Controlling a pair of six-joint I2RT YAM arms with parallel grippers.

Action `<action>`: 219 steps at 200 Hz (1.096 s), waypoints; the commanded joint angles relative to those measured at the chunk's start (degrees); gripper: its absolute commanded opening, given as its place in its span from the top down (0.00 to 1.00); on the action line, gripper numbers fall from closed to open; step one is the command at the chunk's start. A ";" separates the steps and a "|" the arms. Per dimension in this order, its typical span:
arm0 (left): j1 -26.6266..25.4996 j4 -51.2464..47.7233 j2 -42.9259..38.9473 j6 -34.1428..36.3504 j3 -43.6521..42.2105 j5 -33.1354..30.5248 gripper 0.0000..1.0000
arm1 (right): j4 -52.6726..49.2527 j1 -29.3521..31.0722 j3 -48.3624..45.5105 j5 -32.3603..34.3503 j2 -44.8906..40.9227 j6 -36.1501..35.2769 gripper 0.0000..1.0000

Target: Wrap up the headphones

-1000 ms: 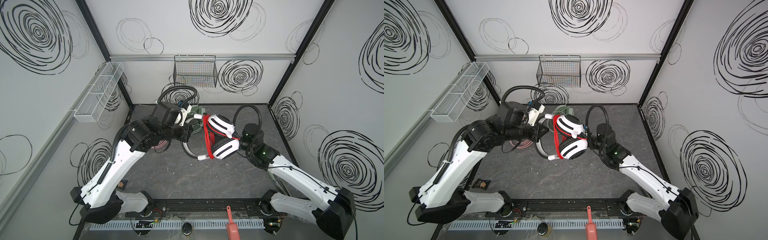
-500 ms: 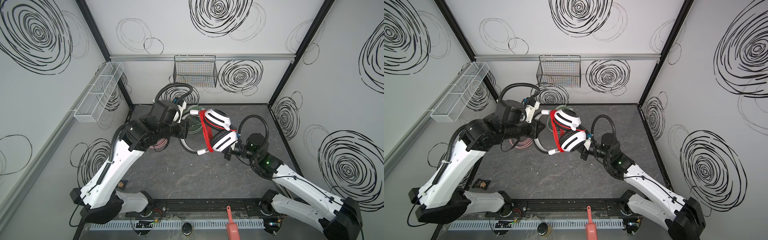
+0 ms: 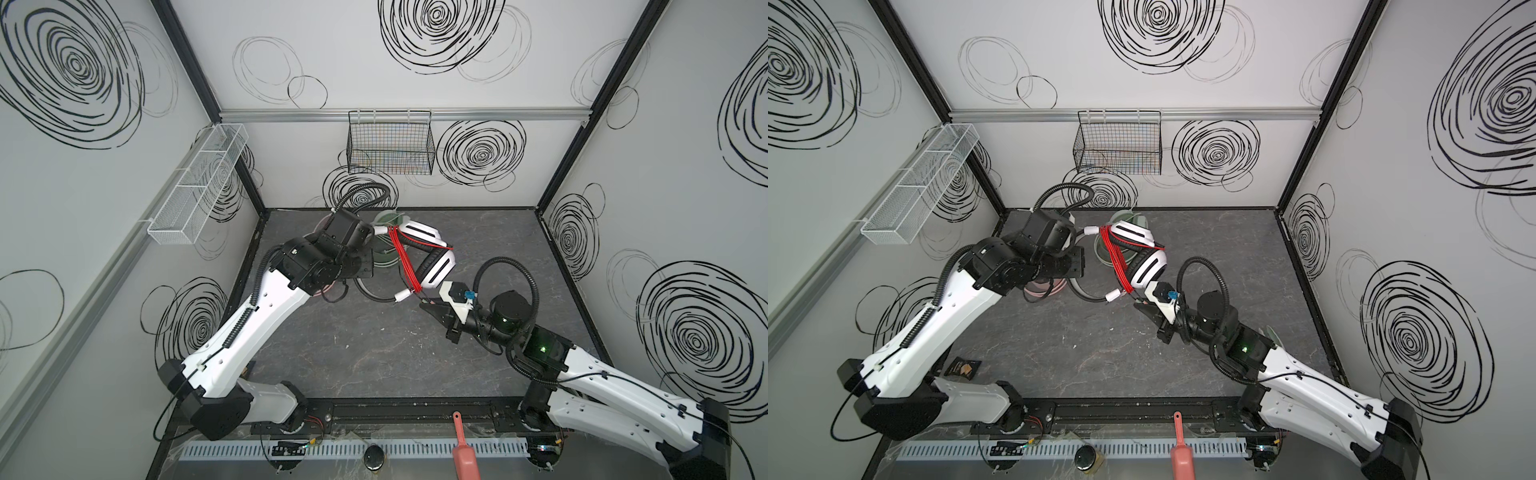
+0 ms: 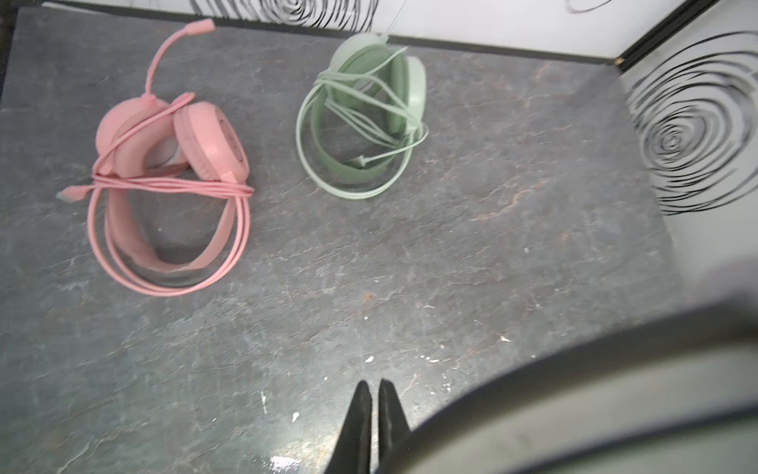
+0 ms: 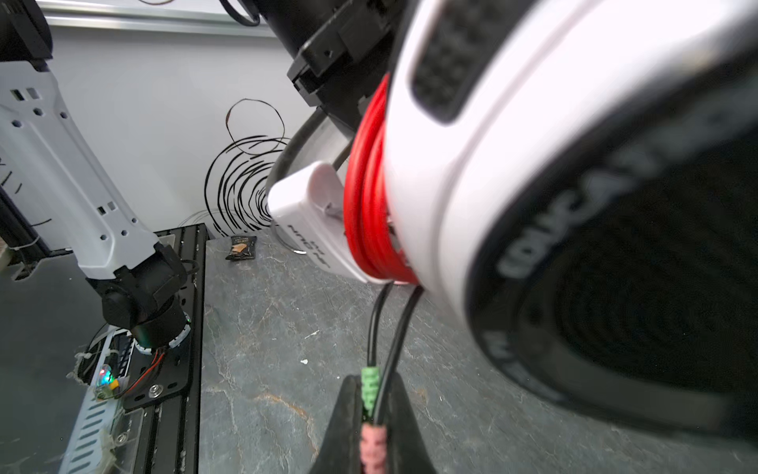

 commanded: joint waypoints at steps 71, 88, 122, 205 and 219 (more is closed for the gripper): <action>-0.87 12.32 0.17 -4.39 -10.46 -5.49 1.00 | -13.45 2.11 1.41 10.40 -0.90 -2.20 1.00; -2.45 15.40 1.45 -5.96 -13.07 -5.68 1.00 | -14.55 2.11 0.44 10.73 -0.79 -0.78 1.00; -4.18 19.26 6.93 -8.03 -15.13 -7.91 1.00 | -17.05 2.20 -2.26 13.71 -1.79 5.67 1.00; -7.92 29.98 20.92 -7.84 -17.14 -8.59 1.00 | -25.54 2.29 -4.97 24.86 0.02 29.83 1.00; -8.46 30.42 24.13 -7.84 -15.24 -8.25 1.00 | -27.57 1.83 -4.28 30.31 0.47 34.79 1.00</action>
